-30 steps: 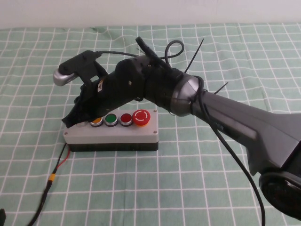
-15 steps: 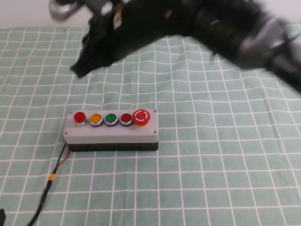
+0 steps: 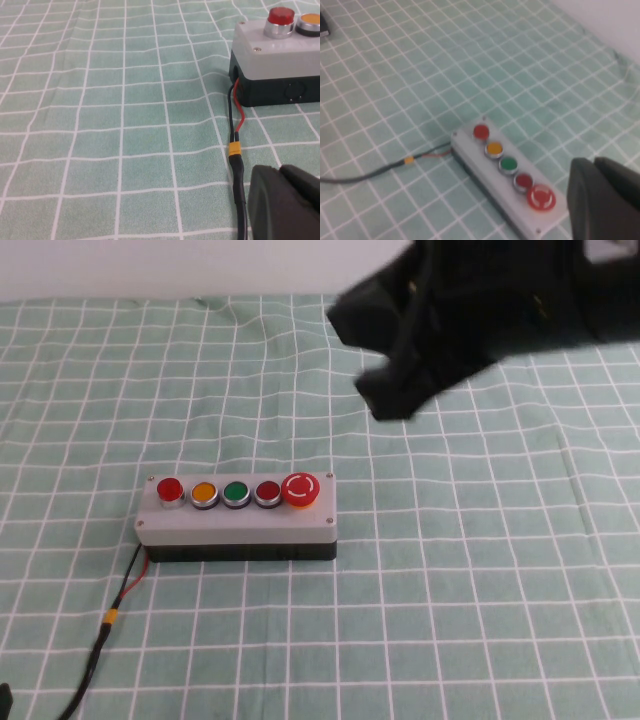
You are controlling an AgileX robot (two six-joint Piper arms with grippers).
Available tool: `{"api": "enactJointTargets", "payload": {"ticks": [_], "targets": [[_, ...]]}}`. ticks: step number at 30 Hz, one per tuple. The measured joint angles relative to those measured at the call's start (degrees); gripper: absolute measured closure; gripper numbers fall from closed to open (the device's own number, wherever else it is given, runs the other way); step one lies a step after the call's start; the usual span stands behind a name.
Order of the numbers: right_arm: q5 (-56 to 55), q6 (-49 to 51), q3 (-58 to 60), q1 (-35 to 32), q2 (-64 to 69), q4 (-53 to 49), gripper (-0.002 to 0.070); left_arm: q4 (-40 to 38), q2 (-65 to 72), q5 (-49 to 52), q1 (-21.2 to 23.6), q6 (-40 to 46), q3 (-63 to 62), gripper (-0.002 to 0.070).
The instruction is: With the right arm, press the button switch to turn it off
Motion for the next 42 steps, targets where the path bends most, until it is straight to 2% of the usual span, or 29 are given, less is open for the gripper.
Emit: {"api": "enactJointTargets", "payload": {"ticks": [6, 11, 16, 26, 31, 37, 42], "targets": [[-4.78, 1.79, 18.23, 0.00, -13.61, 0.42, 0.0692, 0.00, 0.00, 0.00, 0.00, 0.00, 0.00, 0.0678], [-2.54, 1.93, 27.41, 0.00, -22.60, 4.31, 0.0692, 0.00, 0.00, 0.00, 0.00, 0.00, 0.00, 0.0678], [2.31, 1.93, 30.98, 0.00, -26.47, 7.32, 0.0692, 0.00, 0.00, 0.00, 0.00, 0.00, 0.00, 0.0678], [9.59, 1.93, 31.76, -1.01, -25.24, 9.59, 0.0692, 0.00, 0.00, 0.00, 0.00, 0.00, 0.00, 0.0678], [9.66, 1.29, 31.76, -8.69, -28.95, 13.22, 0.0692, 0.00, 0.00, 0.00, 0.00, 0.00, 0.00, 0.0678], [3.42, -0.70, 35.23, -21.60, -40.92, 9.61, 0.0692, 0.00, 0.00, 0.10, 0.00, 0.00, 0.00, 0.0678], [-4.87, -0.90, 44.82, -31.09, -54.53, 4.54, 0.0692, 0.00, 0.00, 0.10, 0.00, 0.00, 0.00, 0.0678]]}}
